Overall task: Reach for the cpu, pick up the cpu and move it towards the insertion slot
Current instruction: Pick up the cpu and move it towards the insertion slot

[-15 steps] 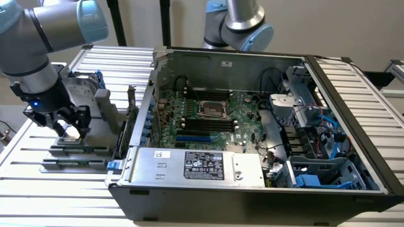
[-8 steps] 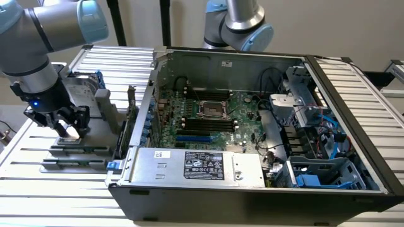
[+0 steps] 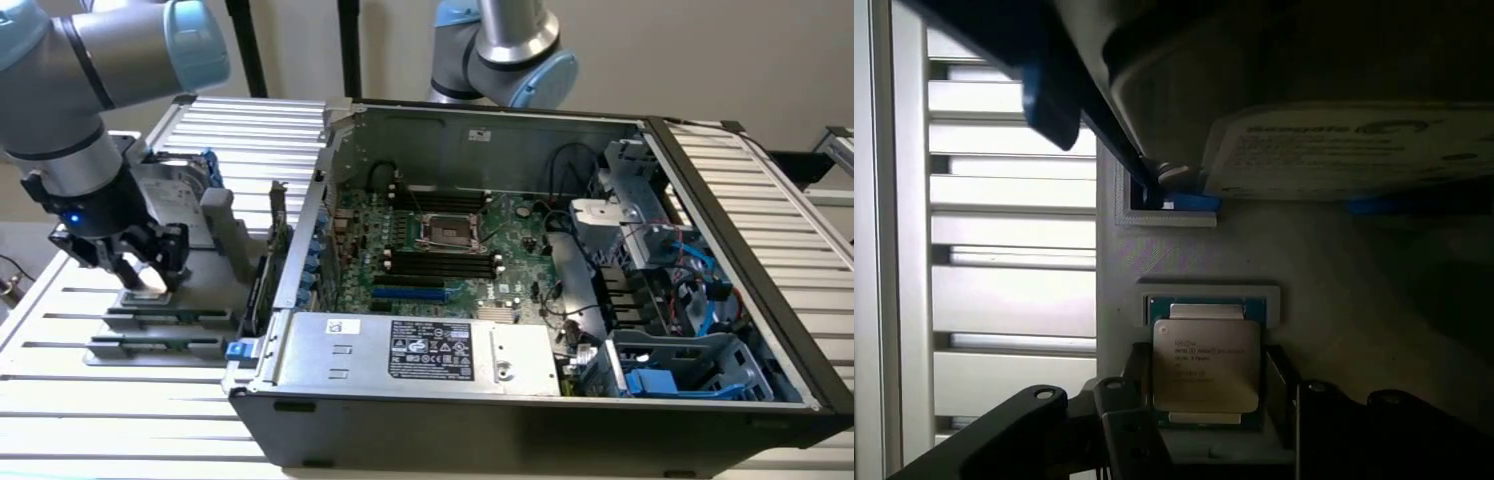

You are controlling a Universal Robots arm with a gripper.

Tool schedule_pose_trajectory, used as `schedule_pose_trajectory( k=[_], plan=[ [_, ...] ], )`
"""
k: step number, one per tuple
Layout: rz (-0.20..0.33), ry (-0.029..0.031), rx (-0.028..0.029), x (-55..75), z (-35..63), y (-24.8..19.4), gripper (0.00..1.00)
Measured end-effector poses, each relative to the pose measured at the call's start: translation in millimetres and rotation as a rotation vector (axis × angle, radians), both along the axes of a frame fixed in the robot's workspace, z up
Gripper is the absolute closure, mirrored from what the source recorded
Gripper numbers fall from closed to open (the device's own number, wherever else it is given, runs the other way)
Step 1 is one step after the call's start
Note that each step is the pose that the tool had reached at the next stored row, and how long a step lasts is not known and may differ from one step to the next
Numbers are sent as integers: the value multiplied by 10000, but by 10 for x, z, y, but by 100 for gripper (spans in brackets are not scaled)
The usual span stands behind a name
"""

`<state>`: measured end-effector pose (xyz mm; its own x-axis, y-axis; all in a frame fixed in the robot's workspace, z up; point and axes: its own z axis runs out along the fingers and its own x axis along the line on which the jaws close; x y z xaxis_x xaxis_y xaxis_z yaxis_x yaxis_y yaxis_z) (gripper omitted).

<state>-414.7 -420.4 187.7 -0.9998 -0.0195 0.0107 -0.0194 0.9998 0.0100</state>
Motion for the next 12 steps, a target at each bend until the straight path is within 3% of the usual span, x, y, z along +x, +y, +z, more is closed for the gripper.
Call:
schedule_pose_trajectory(
  k=[8,12],
  plan=[
    [0,114,-4,8,120,0,46],
    [-1,154,-11,16,275,0,46]
  ],
)
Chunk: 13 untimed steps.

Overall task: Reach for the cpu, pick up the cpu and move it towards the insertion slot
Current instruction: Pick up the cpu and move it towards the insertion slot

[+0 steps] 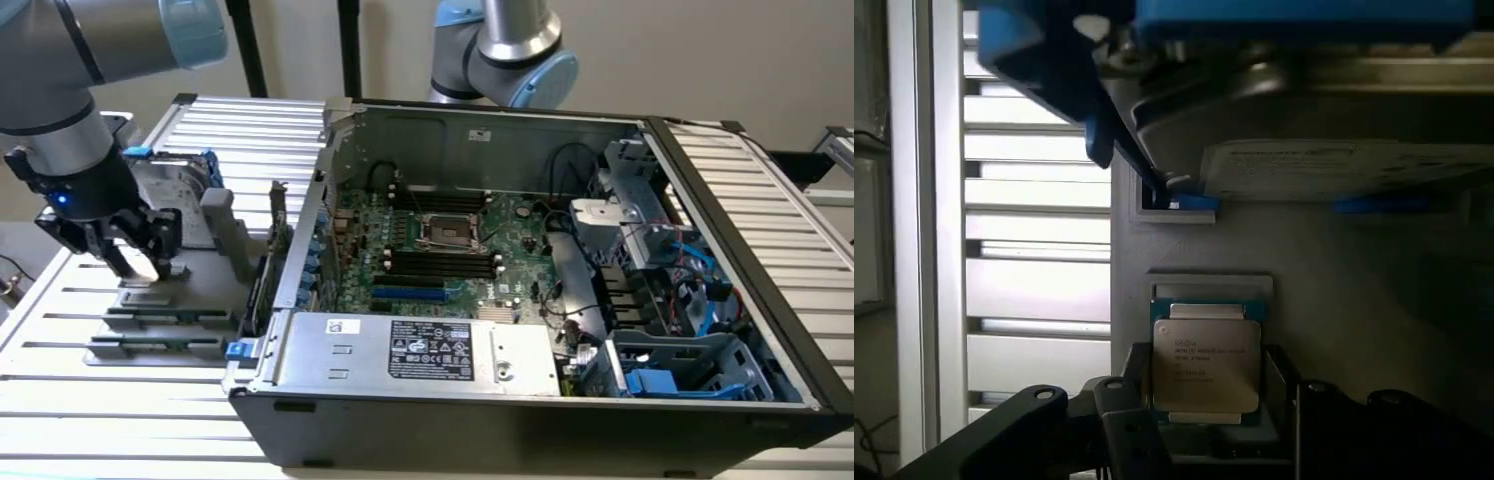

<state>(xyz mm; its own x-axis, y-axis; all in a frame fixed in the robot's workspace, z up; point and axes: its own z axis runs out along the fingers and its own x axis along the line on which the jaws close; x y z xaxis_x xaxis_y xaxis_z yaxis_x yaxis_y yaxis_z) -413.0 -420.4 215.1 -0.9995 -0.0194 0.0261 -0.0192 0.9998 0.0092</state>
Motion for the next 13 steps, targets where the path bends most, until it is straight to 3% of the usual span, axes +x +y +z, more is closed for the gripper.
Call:
schedule_pose_trajectory(
  k=[13],
  plan=[
    [1,-1,0,73,590,0,46]
  ],
)
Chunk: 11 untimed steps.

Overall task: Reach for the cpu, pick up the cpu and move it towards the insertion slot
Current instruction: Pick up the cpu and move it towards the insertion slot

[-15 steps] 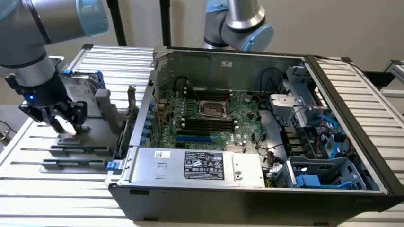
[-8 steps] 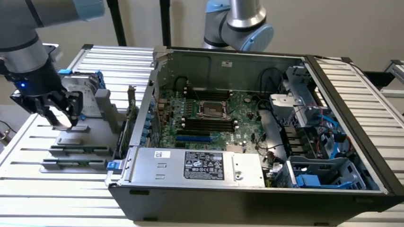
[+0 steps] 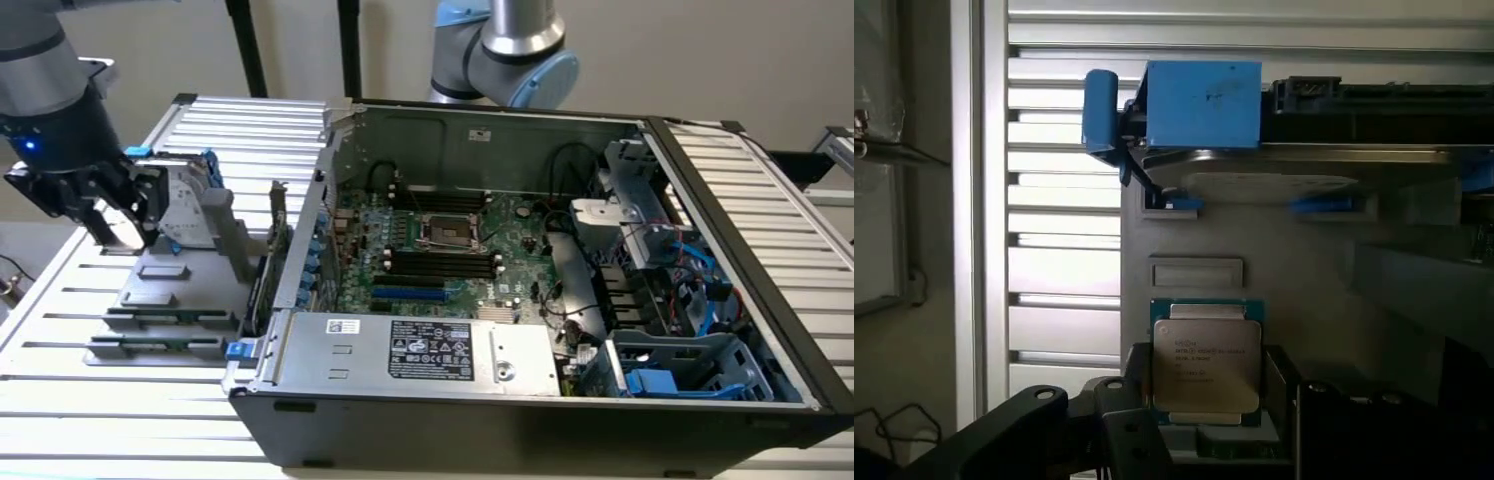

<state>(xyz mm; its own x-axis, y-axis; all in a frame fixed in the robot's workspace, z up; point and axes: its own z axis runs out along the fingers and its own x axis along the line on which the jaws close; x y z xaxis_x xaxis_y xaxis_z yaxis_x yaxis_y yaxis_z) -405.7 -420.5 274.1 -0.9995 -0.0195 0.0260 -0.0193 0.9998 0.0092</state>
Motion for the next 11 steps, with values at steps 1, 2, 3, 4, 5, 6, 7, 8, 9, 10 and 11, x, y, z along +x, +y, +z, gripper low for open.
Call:
schedule_pose_trajectory(
  k=[1,2,3,4,5,6,7,8,9,10,11],
  plan=[
    [0,0,0,11,45,0,46],
    [0,2,-1,23,90,0,46],
    [0,0,0,37,138,0,46],
    [0,0,0,52,183,0,46],
    [0,2,-1,69,228,0,46],
    [0,0,0,87,272,0,46],
    [-1,1,0,108,318,0,46],
    [0,2,-1,132,363,0,46],
    [0,0,0,160,409,0,46],
    [0,0,0,191,454,0,46],
    [0,1,-1,229,501,0,46]
  ],
)
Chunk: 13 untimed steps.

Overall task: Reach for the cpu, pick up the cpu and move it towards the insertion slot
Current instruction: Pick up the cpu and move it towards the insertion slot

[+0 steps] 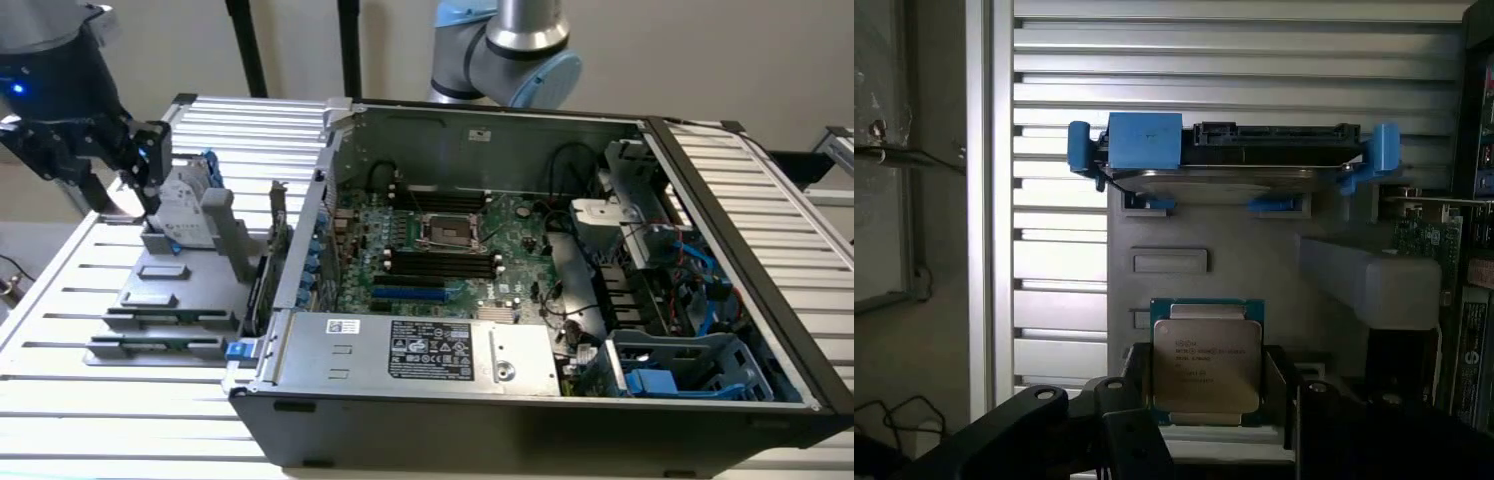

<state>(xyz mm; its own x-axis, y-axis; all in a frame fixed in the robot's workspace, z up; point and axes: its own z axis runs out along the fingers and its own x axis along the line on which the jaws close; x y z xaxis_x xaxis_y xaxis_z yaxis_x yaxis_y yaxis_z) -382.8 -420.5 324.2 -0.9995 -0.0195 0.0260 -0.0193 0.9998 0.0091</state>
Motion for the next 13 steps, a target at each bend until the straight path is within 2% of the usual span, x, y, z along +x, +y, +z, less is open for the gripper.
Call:
schedule_pose_trajectory(
  k=[6,13],
  plan=[
    [-1,7,32,266,271,0,46],
    [4,27,165,585,528,0,46]
  ],
)
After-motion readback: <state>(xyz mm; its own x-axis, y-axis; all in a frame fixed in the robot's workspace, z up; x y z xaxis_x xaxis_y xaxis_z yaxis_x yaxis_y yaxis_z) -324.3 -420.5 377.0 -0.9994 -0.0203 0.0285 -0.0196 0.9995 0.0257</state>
